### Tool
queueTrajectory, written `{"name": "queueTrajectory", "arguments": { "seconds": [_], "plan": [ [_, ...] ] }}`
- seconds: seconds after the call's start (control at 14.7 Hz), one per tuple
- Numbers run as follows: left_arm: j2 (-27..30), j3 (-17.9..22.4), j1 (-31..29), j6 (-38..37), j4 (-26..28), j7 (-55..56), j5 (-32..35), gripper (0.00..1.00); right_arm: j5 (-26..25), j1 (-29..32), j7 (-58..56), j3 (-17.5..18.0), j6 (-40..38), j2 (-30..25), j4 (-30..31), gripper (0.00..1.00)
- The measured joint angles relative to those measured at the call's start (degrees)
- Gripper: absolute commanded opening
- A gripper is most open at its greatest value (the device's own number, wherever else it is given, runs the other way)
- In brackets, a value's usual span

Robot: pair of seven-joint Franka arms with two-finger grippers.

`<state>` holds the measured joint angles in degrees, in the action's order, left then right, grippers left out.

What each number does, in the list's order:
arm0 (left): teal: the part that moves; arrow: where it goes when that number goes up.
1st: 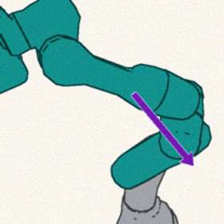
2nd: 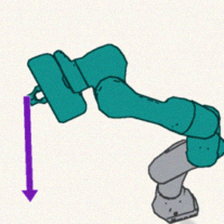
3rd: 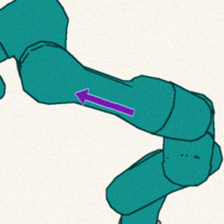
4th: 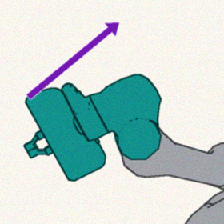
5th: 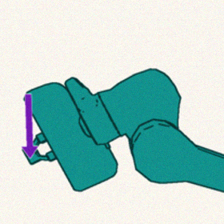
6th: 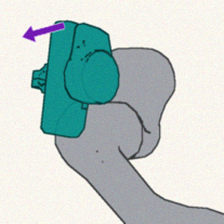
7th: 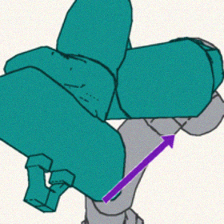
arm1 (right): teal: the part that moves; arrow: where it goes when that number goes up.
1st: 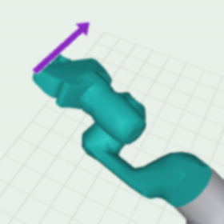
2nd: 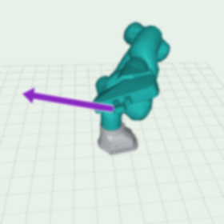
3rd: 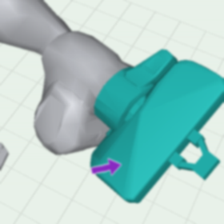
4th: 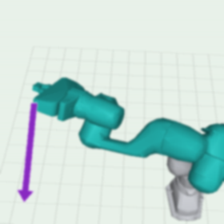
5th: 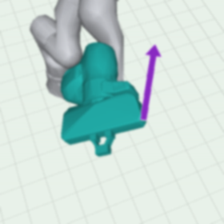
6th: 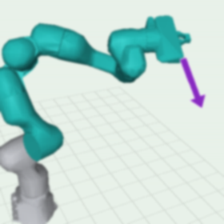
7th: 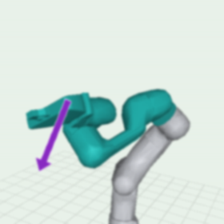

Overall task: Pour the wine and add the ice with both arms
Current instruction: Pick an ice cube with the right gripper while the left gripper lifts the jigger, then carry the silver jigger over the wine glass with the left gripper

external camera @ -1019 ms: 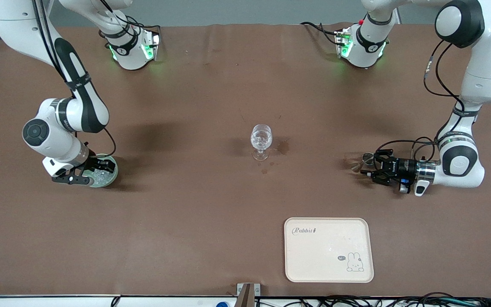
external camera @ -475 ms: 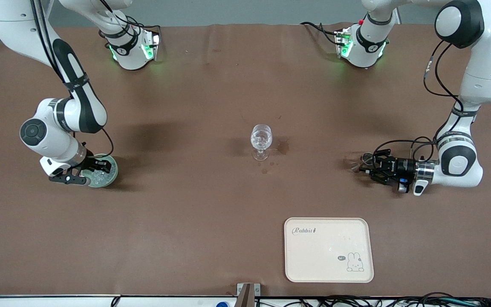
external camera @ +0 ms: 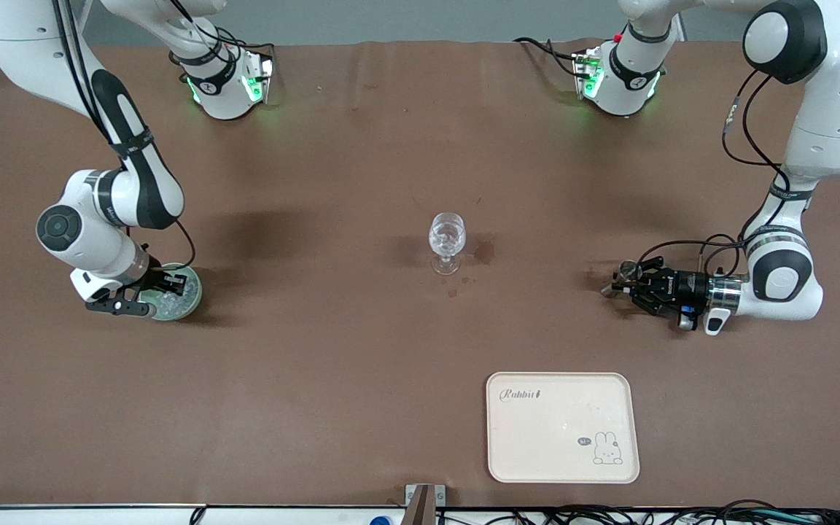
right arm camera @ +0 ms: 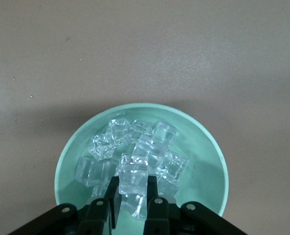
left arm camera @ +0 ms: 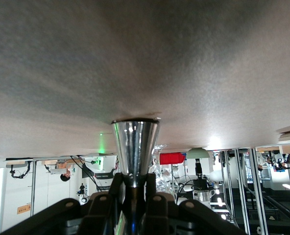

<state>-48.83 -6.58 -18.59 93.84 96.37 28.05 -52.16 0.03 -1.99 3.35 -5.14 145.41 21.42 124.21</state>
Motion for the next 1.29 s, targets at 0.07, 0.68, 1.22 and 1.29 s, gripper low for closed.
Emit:
{"name": "queueTrajectory", "arguments": {
  "seconds": [0.07,0.68,1.22,1.29],
  "plan": [
    [0.01,-0.26,0.0,0.0,-0.05,0.0,-0.02,0.03,0.0,0.11,0.05,-0.01,0.01,0.0,-0.01,0.06],
    [3.11,-9.67,-0.19,0.28,-1.04,8.32,-0.68,0.01,0.0,1.41,-0.02,-0.21,-4.65,-5.01,-4.26,0.05],
    [11.96,-20.11,0.89,9.52,2.13,23.02,-0.68,0.01,-0.07,1.57,-0.53,-0.24,-42.44,-14.41,-27.69,0.03],
    [13.45,-20.87,1.65,10.63,2.8,25.19,-0.68,0.01,-0.07,1.56,-0.57,-0.2,-45.51,-15.19,-30.18,0.03]
  ]
}}
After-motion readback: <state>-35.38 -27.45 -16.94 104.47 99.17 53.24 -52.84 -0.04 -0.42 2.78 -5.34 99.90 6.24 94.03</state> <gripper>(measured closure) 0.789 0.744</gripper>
